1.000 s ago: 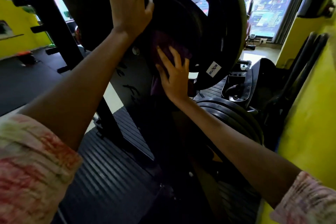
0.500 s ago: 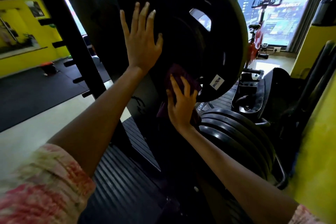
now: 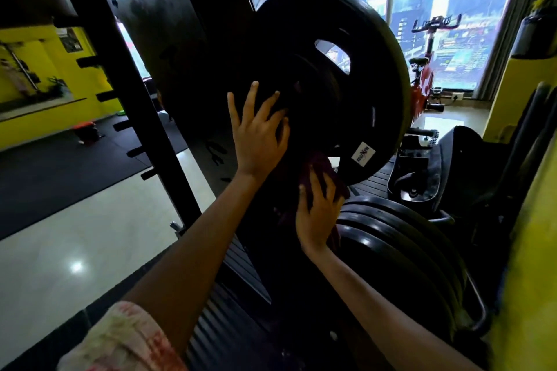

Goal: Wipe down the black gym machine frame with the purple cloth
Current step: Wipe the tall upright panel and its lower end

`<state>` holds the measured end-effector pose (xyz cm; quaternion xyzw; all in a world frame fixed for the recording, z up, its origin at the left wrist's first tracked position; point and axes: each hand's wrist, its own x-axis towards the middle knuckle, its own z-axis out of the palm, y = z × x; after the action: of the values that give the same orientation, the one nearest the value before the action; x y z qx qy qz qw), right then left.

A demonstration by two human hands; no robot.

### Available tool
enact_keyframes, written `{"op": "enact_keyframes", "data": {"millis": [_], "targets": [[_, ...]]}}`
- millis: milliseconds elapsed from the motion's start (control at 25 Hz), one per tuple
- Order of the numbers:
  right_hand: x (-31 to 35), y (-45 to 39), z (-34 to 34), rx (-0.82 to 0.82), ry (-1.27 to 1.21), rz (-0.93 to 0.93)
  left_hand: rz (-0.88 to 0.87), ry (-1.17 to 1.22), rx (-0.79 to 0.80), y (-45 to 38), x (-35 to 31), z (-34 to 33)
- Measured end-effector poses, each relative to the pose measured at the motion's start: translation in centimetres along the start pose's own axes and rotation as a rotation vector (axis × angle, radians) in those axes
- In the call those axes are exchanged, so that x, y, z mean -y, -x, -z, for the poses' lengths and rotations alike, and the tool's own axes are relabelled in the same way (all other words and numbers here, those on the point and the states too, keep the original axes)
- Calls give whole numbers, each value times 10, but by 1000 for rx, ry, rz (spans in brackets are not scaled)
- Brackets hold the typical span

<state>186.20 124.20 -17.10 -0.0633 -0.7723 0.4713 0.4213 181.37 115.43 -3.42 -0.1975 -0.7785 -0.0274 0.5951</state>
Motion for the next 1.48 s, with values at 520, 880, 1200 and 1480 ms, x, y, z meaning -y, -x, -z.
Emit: {"op": "enact_keyframes", "data": {"millis": [520,880,1200,1480], "targets": [[-17,10,13,170,41,-238,-28,57,-26,23,-7,-6],[-52,34,25,181,89,73,-44,68,-27,30,-6,-10],[12,14,22,196,23,-127,-44,50,-42,32,-6,-12],[-52,55,35,247,17,-161,-128,-50,-21,34,-6,-12]]}}
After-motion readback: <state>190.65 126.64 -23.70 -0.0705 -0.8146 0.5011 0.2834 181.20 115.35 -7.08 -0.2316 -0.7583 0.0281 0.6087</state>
